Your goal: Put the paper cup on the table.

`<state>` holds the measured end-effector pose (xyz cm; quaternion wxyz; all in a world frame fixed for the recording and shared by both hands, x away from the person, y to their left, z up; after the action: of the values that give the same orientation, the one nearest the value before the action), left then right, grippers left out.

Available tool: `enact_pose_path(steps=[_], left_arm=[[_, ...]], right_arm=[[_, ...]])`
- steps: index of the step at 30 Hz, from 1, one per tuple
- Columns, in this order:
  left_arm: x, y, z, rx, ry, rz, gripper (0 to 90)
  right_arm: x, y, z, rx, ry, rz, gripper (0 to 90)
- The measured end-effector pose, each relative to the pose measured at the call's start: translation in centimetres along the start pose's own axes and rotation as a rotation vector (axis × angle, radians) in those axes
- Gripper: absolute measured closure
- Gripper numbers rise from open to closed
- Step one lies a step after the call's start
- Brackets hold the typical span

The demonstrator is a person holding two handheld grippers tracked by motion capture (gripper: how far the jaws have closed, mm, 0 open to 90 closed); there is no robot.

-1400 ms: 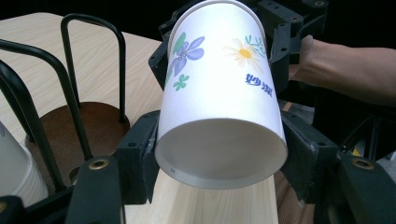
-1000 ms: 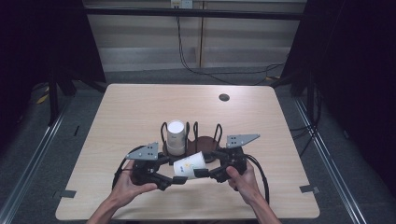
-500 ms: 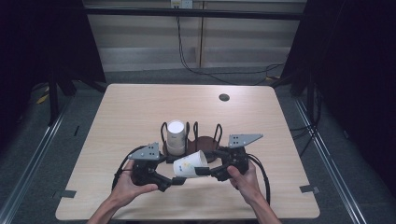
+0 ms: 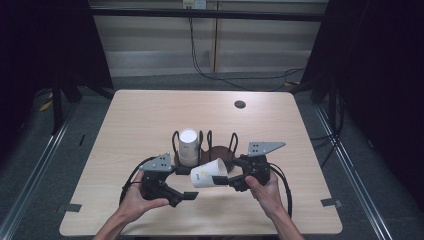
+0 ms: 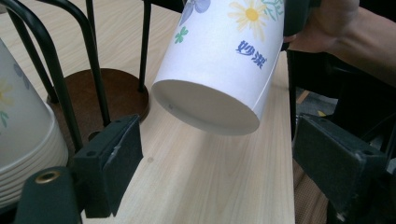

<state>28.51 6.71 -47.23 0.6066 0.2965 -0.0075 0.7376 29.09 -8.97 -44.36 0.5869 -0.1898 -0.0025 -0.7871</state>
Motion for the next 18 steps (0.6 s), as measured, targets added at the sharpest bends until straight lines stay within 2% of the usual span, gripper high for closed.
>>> enact_pose_path(steps=[8, 13, 16, 18], left_arm=[[0.4, -0.6, -0.3, 0.001, -0.009, 0.042, 16.0], [0.5, -1.2, -0.7, -0.008, -0.053, 0.066, 16.0], [0.3, -1.5, -1.1, -0.029, -0.096, 0.096, 16.1], [0.3, -1.5, -1.1, -0.032, -0.102, 0.096, 16.1]], right_arm=[[0.2, 0.3, 0.1, -0.005, -0.013, -0.023, 30.9], [0.7, 0.7, 0.1, -0.009, -0.021, -0.043, 30.9], [1.2, 0.9, 0.1, -0.017, -0.018, -0.056, 30.8], [1.5, 1.1, 0.1, -0.024, -0.016, -0.066, 30.8]])
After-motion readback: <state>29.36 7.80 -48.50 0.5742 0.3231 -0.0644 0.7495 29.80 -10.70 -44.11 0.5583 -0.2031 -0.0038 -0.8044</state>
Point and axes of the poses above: each handheld gripper's, and its own axes: x roughly backward along the jaws, z roughly out of its top, y roughly to its right, the point moved 8 cm from there along -x, roughly forward along the jaws, and after that the axes turned 8 degrees about x, right-handed, at the moved point
